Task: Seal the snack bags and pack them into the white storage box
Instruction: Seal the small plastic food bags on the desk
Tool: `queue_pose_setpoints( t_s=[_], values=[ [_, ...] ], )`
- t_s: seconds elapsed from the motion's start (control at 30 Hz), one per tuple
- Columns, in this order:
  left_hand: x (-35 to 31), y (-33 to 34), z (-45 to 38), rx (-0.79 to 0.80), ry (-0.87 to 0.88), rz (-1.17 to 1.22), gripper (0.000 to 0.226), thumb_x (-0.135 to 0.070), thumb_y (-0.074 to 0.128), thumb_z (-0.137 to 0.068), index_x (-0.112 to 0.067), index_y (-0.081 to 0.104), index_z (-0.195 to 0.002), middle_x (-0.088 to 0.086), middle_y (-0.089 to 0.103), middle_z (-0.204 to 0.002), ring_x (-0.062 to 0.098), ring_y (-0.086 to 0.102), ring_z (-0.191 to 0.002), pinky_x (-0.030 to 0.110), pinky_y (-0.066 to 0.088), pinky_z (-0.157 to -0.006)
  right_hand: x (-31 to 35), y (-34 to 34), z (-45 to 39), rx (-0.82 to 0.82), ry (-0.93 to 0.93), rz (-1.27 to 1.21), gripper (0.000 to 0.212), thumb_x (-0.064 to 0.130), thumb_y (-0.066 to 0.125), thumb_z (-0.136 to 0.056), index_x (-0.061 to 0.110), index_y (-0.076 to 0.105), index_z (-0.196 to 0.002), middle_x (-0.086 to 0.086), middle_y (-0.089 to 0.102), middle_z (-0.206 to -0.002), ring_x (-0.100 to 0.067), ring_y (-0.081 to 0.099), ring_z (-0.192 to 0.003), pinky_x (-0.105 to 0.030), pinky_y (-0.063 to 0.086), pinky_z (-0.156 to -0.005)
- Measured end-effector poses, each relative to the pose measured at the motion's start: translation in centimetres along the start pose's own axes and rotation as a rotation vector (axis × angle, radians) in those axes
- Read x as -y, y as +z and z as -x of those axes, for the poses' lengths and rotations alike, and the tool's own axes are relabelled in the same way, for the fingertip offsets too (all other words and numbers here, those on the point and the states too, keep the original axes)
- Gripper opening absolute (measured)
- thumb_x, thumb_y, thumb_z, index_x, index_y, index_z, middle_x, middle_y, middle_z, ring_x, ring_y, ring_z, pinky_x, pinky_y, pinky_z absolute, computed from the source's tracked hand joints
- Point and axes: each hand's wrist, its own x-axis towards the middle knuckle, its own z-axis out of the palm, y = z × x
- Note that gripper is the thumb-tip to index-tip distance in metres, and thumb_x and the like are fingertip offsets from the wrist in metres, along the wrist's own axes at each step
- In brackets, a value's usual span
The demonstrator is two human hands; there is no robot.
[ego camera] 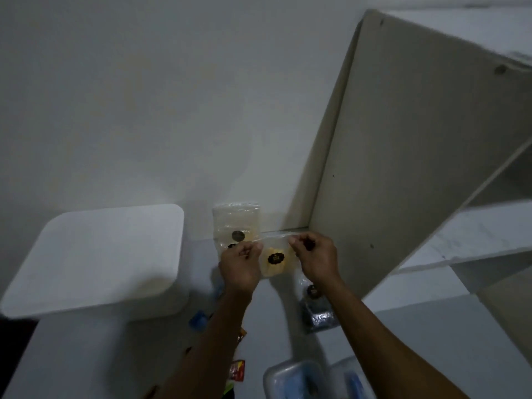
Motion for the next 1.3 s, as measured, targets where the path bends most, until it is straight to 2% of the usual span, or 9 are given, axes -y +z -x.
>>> queue_pose_setpoints(
  t_s=[0.1, 0.27, 0.53, 0.63, 0.73, 0.87, 1.0, 1.13, 1.3],
  values=[
    [-0.4, 3.7, -3.6, -0.058, -0.007, 0.015, 0.015, -0.022, 0.072, -0.087, -0.007, 0.075, -0.090, 0.000, 0.070, -0.082, 0.010, 0.064, -0.074, 0.009, 0.046, -0.062, -1.6, 1.1, -4.9, -0.049, 0.045, 0.061, 0.012, 0.028, 0.071, -0.087, 0.017, 0.075, -0.085, 0.003, 0.072, -0.080, -0.013, 0.067, -0.075, -0.027, 0.054, -0.070],
    [1.8, 7.7, -8.9, -0.090, -0.086, -0.051, 0.022, -0.029, 0.068, -0.089, -0.009, 0.075, -0.096, 0.011, 0.068, -0.094, 0.018, 0.066, -0.079, 0.011, 0.043, -0.054, -3.9, 3.4, -10.5, -0.070, 0.114, 0.161, 0.019, 0.032, 0.069, -0.088, 0.014, 0.074, -0.085, 0.002, 0.072, -0.084, -0.013, 0.064, -0.076, -0.023, 0.049, -0.068],
    [3.7, 11.0, -12.6, -0.130, -0.183, -0.095, 0.013, -0.015, 0.067, -0.089, -0.009, 0.074, -0.079, 0.009, 0.069, -0.076, 0.024, 0.067, -0.073, 0.046, 0.058, -0.077, -7.2, 6.4, -13.5, -0.086, 0.250, 0.119, 0.019, 0.032, 0.067, -0.091, 0.014, 0.072, -0.086, 0.002, 0.072, -0.086, -0.017, 0.066, -0.082, -0.032, 0.056, -0.074],
    [3.5, 11.5, -12.8, -0.144, -0.213, -0.085, 0.017, -0.014, 0.066, -0.090, -0.003, 0.071, -0.078, 0.009, 0.065, -0.076, 0.019, 0.061, -0.069, 0.032, 0.051, -0.073, -7.2, 6.7, -13.9, -0.086, 0.275, 0.088, 0.015, 0.028, 0.066, -0.091, 0.014, 0.072, -0.089, 0.003, 0.070, -0.088, -0.016, 0.065, -0.084, -0.030, 0.054, -0.074],
    [3.0, 11.6, -12.2, -0.143, -0.211, -0.085, 0.018, -0.017, 0.065, -0.092, -0.003, 0.066, -0.080, 0.003, 0.056, -0.073, 0.014, 0.053, -0.069, 0.014, 0.027, -0.061, -6.6, 6.5, -14.0, -0.096, 0.266, 0.098, 0.007, 0.019, 0.068, -0.089, 0.015, 0.072, -0.093, 0.004, 0.067, -0.086, -0.014, 0.061, -0.082, -0.021, 0.044, -0.071],
    [2.3, 11.0, -11.4, -0.142, -0.139, -0.107, 0.021, -0.020, 0.069, -0.089, 0.001, 0.071, -0.091, 0.009, 0.069, -0.081, 0.026, 0.068, -0.082, 0.027, 0.047, -0.071, -6.0, 5.8, -13.3, -0.112, 0.265, 0.141, 0.016, 0.016, 0.069, -0.087, 0.010, 0.071, -0.102, -0.006, 0.070, -0.096, -0.018, 0.061, -0.086, -0.019, 0.040, -0.073],
    [0.8, 9.0, -9.2, -0.154, -0.036, -0.150, 0.037, -0.025, 0.071, -0.087, -0.001, 0.067, -0.115, 0.014, 0.073, -0.099, 0.025, 0.068, -0.094, 0.030, 0.051, -0.085, -4.7, 4.9, -11.2, -0.084, 0.217, 0.196, 0.026, 0.021, 0.070, -0.088, 0.008, 0.069, -0.110, -0.006, 0.070, -0.102, -0.022, 0.064, -0.094, -0.017, 0.040, -0.076],
    [0.0, 5.6, -5.6, -0.150, 0.053, -0.202, 0.037, -0.032, 0.073, -0.085, -0.007, 0.071, -0.111, 0.010, 0.074, -0.097, 0.024, 0.068, -0.092, 0.024, 0.047, -0.081, -2.7, 3.3, -6.6, -0.065, 0.144, 0.211, 0.019, 0.025, 0.071, -0.087, 0.010, 0.070, -0.098, -0.006, 0.071, -0.092, -0.022, 0.065, -0.084, -0.026, 0.050, -0.075],
    [1.2, 1.7, -1.1, -0.086, 0.008, -0.194, 0.037, -0.031, 0.075, -0.084, -0.007, 0.071, -0.112, 0.009, 0.074, -0.099, 0.022, 0.069, -0.088, 0.028, 0.054, -0.079, -2.1, 0.3, -0.7, -0.081, 0.122, 0.286, 0.022, 0.015, 0.068, -0.089, 0.006, 0.070, -0.109, -0.012, 0.072, -0.102, -0.025, 0.065, -0.090, -0.017, 0.039, -0.073]
  ],
)
